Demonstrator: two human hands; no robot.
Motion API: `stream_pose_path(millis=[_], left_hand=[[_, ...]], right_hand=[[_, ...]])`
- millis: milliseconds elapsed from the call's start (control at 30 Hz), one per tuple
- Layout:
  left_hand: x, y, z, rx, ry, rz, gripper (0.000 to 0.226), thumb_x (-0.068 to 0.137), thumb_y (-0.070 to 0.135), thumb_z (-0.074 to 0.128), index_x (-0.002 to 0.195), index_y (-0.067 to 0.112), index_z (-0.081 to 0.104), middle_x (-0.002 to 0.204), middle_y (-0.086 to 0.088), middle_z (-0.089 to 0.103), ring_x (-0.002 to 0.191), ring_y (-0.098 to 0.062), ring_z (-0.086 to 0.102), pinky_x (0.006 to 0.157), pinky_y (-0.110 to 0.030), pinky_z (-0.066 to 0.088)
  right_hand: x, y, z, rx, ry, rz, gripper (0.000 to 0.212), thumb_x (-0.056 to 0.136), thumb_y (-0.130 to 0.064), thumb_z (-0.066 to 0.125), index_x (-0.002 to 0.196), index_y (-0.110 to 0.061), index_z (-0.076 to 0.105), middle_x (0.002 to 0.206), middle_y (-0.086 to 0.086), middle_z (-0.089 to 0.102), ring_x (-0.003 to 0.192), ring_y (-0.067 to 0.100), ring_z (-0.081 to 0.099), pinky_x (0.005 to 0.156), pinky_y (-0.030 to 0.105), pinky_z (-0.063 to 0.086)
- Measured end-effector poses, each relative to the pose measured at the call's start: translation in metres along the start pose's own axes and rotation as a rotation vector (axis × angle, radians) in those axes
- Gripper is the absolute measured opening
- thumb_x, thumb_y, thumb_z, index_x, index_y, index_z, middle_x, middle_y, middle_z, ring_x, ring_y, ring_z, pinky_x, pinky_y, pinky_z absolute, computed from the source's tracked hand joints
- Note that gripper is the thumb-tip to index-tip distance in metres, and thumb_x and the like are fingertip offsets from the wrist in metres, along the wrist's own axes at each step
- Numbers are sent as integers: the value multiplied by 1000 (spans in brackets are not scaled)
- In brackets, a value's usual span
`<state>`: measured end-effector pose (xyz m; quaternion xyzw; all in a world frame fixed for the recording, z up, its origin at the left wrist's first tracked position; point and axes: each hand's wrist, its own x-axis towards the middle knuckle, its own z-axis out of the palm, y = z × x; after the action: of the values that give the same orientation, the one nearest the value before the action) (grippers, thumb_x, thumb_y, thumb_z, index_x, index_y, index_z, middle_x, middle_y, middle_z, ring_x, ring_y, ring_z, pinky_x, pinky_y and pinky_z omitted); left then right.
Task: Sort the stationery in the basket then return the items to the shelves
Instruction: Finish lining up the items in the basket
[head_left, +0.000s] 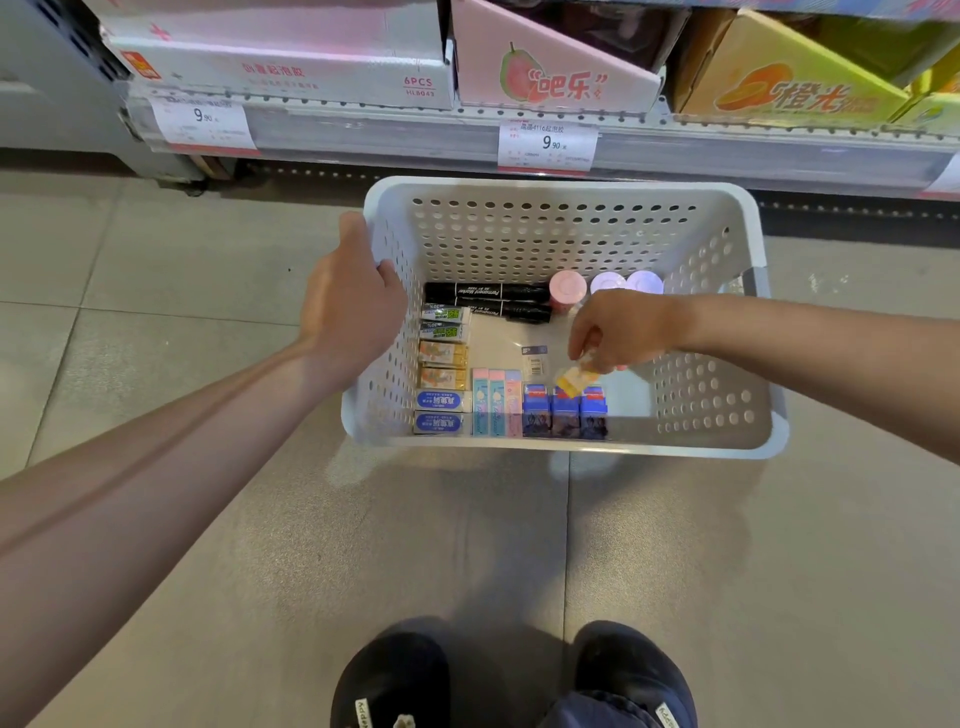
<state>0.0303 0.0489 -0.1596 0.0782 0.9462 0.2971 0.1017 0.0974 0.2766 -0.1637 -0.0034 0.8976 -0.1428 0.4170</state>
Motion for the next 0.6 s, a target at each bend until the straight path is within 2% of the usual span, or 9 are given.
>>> stream_pose_path(millis=[100, 133, 167, 200, 267, 333, 400, 500, 600], left_hand=[[0, 0, 0, 1, 3, 4, 19, 99, 10, 39, 116, 3, 35, 68, -3, 44, 55, -21, 47, 57, -52, 53], [0, 0, 0, 2, 6, 7, 19, 98, 10, 39, 115, 3, 35, 68, -3, 44, 55, -21, 47, 57, -53, 53], [0, 0, 0, 3, 7, 11, 19, 98, 11, 39, 115, 3, 35, 68, -3, 44, 55, -22, 47, 57, -53, 52], [0, 0, 0, 3, 7, 13, 19, 98, 11, 39, 115, 3, 35, 68, -3, 44, 55, -21, 47, 57, -52, 52], [0, -1, 0, -1, 5, 14, 19, 98, 11, 39, 115, 4, 35, 69, -2, 45, 56, -20, 48, 57, -51, 52], [1, -2, 1, 3, 7, 20, 20, 98, 12, 39, 116, 4, 35, 70, -1, 45, 56, -19, 49, 56, -47, 52], [2, -3, 2, 17, 13, 29, 20, 98, 12, 39, 116, 4, 35, 69, -1, 44, 57, -20, 49, 53, -43, 48], [3, -5, 3, 23, 17, 25, 20, 98, 12, 39, 116, 3, 35, 67, 0, 42, 56, -18, 46, 49, -33, 38], [3, -5, 3, 11, 11, 24, 21, 97, 12, 38, 116, 2, 34, 68, 0, 42, 56, -17, 45, 51, -34, 38]], right_hand=[[-1, -4, -3, 325, -104, 16, 32, 84, 6, 51, 109, -8, 64, 55, -5, 59, 40, 0, 48, 41, 10, 34], [-2, -4, -1, 463, -144, 38, 27, 85, 10, 49, 104, -6, 61, 47, -7, 57, 36, -1, 49, 37, 9, 37], [-2, -4, 2, 607, -191, 60, 25, 86, 12, 48, 100, -4, 60, 50, -4, 60, 42, -1, 54, 40, 8, 45], [0, -4, 5, 720, -221, 68, 23, 87, 13, 48, 98, -3, 59, 62, 1, 63, 56, 2, 60, 50, 10, 53], [6, -3, 13, 893, -217, 75, 17, 87, 10, 50, 89, -5, 58, 80, 8, 61, 76, 16, 63, 70, 18, 55], [12, -3, 16, 994, -174, 80, 8, 89, 3, 53, 91, -5, 57, 85, 10, 61, 84, 23, 64, 79, 25, 55], [16, -3, 18, 1012, -134, 82, 8, 89, -5, 57, 98, -5, 57, 86, 9, 61, 82, 22, 65, 79, 25, 55], [22, -11, 20, 903, -11, 93, 8, 85, -8, 63, 81, -10, 57, 74, 6, 57, 66, 12, 55, 66, 19, 51], [31, -21, 27, 885, 45, 123, 13, 83, -7, 66, 74, -12, 57, 72, 4, 59, 65, 9, 55, 64, 19, 47]])
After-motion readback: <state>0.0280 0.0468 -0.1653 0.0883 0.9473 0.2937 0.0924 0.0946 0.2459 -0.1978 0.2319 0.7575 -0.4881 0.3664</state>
